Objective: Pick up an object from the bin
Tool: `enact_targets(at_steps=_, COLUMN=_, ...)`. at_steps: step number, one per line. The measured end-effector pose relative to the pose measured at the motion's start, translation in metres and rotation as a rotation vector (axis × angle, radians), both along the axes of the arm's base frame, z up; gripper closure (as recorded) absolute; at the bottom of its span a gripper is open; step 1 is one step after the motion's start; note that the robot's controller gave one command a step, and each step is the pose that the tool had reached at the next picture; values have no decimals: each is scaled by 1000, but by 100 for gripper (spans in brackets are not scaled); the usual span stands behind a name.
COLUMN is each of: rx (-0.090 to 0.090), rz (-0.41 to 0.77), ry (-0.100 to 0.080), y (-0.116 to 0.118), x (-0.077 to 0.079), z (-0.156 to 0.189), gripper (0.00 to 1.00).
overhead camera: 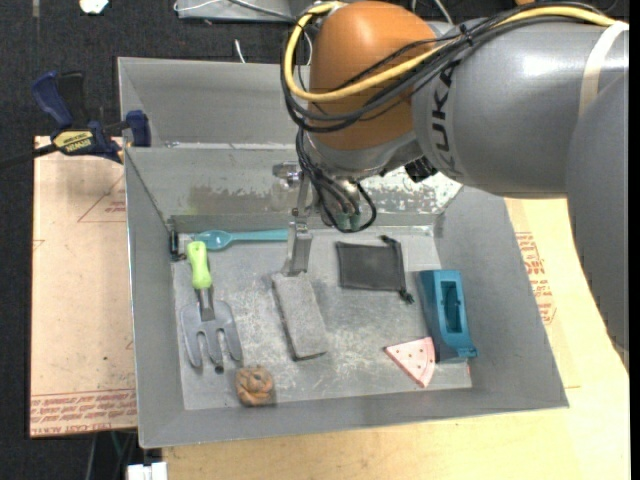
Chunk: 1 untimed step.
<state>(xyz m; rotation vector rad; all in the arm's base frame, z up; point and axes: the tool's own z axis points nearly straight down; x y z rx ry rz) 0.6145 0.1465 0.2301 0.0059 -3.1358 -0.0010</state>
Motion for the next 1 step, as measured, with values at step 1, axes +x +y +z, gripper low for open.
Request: enact_targets(at_steps=1, rx=1, rz=-3, ry=-7, y=-1, x=1, z=5, gripper=0)
